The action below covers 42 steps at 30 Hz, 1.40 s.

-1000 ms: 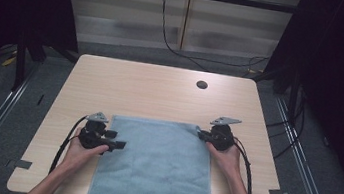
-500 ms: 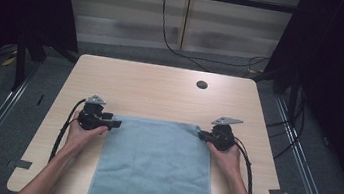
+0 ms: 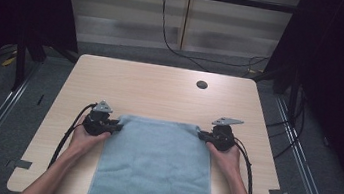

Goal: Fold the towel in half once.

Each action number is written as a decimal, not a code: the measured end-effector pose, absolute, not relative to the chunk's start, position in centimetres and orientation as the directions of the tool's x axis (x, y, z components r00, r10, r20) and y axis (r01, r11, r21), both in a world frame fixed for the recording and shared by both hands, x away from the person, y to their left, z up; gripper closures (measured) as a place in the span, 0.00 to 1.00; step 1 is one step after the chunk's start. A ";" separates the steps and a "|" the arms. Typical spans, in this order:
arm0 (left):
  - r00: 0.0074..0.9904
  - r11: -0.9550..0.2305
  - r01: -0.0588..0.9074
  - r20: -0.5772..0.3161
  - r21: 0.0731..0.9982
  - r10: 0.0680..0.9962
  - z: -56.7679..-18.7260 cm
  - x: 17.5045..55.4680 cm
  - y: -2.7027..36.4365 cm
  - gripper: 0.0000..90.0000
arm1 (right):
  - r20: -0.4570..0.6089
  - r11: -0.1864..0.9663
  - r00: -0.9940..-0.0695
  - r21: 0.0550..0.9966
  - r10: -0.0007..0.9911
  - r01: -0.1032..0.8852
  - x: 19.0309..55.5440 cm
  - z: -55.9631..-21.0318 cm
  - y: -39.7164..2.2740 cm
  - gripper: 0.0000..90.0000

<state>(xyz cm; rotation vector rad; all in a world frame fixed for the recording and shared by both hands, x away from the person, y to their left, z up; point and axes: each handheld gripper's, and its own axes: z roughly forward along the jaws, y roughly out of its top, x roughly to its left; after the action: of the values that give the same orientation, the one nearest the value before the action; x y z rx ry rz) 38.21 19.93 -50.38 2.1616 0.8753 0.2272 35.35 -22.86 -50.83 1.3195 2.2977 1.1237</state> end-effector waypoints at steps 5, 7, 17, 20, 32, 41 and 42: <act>0.728 -0.395 0.553 -0.195 0.734 0.657 -50.5 38.5 21.0 0.95 | 0.174 0.262 -0.551 0.738 0.816 0.622 35.3 -50.7 -23.2 0.95; 0.720 -0.365 0.565 -0.225 0.740 0.657 -50.3 38.5 21.4 0.95 | 0.201 0.230 -0.553 0.757 0.809 0.612 35.2 -50.2 -23.4 0.95; 0.716 -0.270 0.564 -0.299 0.781 0.631 -49.1 38.1 22.7 0.96 | 0.297 0.102 -0.578 0.824 0.760 0.557 34.3 -47.9 -25.0 0.96; 0.722 -0.254 0.552 -0.304 0.794 0.622 -48.8 38.0 22.8 0.96 | 0.305 0.083 -0.580 0.834 0.756 0.546 34.1 -47.6 -25.4 0.96; 0.735 -0.175 0.502 -0.311 0.847 0.603 -46.2 37.3 22.9 0.95 | 0.267 0.099 -0.588 0.851 0.764 0.516 34.2 -45.5 -25.0 0.96; 0.758 -0.196 0.457 -0.264 0.868 0.596 -44.2 37.2 22.2 0.95 | 0.249 0.102 -0.602 0.868 0.758 0.487 34.7 -43.1 -25.2 0.96; 0.756 -0.191 0.452 -0.260 0.872 0.601 -43.9 37.4 22.2 0.95 | 0.249 0.098 -0.602 0.870 0.758 0.483 34.8 -42.9 -25.3 0.96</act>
<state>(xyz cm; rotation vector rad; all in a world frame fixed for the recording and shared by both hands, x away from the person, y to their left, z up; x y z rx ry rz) 37.36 22.23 -43.85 1.8295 0.8151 0.1656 34.81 -25.29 -42.87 1.2353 2.1154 1.5068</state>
